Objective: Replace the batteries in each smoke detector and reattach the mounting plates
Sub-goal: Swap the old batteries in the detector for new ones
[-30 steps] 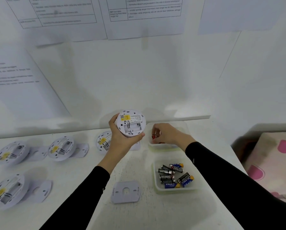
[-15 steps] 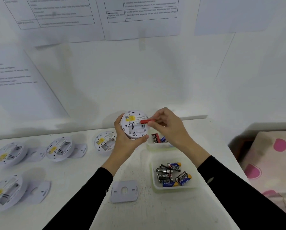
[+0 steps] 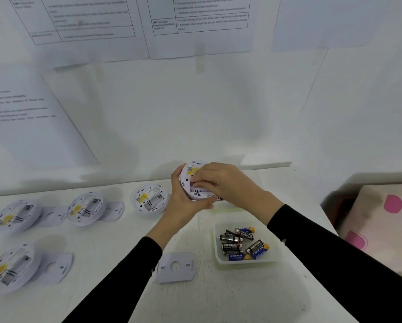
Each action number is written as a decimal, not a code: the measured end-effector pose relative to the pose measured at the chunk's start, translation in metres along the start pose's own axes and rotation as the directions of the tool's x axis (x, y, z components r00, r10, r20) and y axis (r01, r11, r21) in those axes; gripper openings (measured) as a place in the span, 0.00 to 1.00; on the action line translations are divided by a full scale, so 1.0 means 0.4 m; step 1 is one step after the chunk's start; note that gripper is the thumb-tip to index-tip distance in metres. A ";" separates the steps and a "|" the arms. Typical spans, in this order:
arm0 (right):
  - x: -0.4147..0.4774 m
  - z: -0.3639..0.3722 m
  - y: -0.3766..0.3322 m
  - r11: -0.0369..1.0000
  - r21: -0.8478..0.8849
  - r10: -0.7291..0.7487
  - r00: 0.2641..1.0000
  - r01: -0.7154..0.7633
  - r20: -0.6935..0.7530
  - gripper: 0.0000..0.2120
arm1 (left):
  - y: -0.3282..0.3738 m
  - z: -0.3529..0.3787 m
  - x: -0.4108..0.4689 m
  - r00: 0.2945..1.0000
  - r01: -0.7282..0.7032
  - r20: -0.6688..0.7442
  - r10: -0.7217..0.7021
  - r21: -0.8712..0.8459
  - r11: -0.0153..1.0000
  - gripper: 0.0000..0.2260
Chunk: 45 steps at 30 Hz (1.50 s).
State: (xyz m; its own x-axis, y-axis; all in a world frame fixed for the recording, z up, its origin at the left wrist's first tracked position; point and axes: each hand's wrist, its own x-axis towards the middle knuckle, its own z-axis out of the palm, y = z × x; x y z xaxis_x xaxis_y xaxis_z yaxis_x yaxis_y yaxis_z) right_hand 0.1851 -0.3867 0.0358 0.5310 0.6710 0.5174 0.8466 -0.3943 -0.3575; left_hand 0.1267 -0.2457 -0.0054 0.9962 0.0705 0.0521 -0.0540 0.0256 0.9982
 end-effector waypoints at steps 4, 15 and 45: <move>0.000 0.015 0.018 0.999 0.037 0.022 1.000 -0.022 -0.003 0.12 | 0.002 0.009 0.001 1.000 0.026 -0.013 -0.026 -0.030 0.999 0.44; -0.001 0.008 -0.002 0.622 0.557 0.529 0.820 -0.551 0.219 0.10 | 0.005 0.004 -0.001 0.994 0.107 0.052 -0.097 -0.244 0.964 0.39; -0.059 0.009 0.048 -0.222 0.883 0.557 0.689 -0.414 0.463 0.21 | 0.027 -0.027 0.002 0.992 0.108 0.086 -0.095 -0.171 0.979 0.23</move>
State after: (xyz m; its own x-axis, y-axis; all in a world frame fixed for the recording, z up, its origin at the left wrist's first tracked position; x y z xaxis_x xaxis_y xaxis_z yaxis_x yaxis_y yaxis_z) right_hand 0.1887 -0.4079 0.0139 0.8209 0.5338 -0.2027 -0.4396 0.3643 -0.8210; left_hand 0.1261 -0.2346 0.0051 0.9990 -0.0178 -0.0405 0.0433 0.2033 0.9782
